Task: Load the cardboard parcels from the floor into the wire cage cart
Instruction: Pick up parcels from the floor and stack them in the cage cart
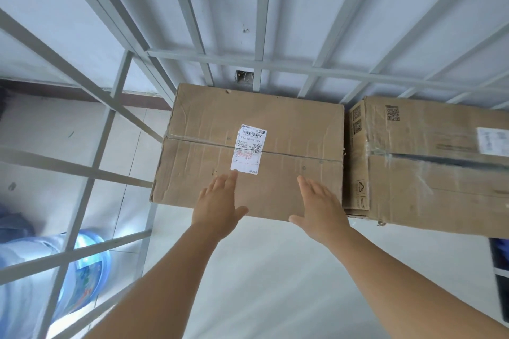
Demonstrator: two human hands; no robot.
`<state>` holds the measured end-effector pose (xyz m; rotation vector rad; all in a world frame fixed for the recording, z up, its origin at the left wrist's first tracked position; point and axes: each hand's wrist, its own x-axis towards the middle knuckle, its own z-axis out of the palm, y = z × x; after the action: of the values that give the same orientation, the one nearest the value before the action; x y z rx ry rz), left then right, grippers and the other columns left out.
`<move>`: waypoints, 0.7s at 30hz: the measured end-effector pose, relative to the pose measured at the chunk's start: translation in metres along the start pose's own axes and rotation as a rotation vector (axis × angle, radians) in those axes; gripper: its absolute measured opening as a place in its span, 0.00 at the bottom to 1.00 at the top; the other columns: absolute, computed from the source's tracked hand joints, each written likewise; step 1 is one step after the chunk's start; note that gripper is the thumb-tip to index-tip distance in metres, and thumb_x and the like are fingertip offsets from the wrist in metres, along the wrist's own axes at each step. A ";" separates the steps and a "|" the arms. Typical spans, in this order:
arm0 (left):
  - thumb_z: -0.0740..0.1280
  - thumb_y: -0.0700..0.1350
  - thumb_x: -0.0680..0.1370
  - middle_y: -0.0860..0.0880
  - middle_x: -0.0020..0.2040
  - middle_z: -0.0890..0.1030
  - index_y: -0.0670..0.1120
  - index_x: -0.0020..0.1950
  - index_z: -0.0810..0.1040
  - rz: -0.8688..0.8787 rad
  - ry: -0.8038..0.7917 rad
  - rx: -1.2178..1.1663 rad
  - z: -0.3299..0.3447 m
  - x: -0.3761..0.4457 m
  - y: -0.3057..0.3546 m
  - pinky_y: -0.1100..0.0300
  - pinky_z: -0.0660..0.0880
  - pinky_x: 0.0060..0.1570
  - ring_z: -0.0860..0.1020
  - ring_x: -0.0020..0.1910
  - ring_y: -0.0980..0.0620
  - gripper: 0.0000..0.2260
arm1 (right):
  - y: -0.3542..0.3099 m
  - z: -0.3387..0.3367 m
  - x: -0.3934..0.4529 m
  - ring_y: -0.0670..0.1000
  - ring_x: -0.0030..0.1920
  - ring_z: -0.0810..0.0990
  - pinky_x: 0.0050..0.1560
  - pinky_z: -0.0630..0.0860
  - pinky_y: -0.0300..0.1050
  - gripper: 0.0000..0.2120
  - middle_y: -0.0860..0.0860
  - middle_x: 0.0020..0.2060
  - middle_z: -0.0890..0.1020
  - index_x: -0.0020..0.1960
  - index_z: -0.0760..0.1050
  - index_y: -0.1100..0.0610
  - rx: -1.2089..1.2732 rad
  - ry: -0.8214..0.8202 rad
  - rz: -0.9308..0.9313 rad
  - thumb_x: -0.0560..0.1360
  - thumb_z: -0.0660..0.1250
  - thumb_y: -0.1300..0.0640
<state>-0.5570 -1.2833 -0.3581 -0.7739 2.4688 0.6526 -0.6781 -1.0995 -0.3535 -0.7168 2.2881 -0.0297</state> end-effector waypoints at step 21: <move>0.64 0.55 0.78 0.51 0.72 0.65 0.48 0.77 0.57 0.221 0.215 0.206 -0.123 -0.286 0.174 0.56 0.58 0.70 0.62 0.72 0.49 0.31 | 0.035 -0.120 -0.333 0.54 0.74 0.61 0.72 0.60 0.47 0.39 0.50 0.76 0.60 0.78 0.51 0.55 0.082 0.350 0.019 0.76 0.67 0.45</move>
<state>-0.4915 -1.1124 -0.0520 -0.5206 2.7903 0.3974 -0.5799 -0.9242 -0.0604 -0.6898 2.6077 -0.2572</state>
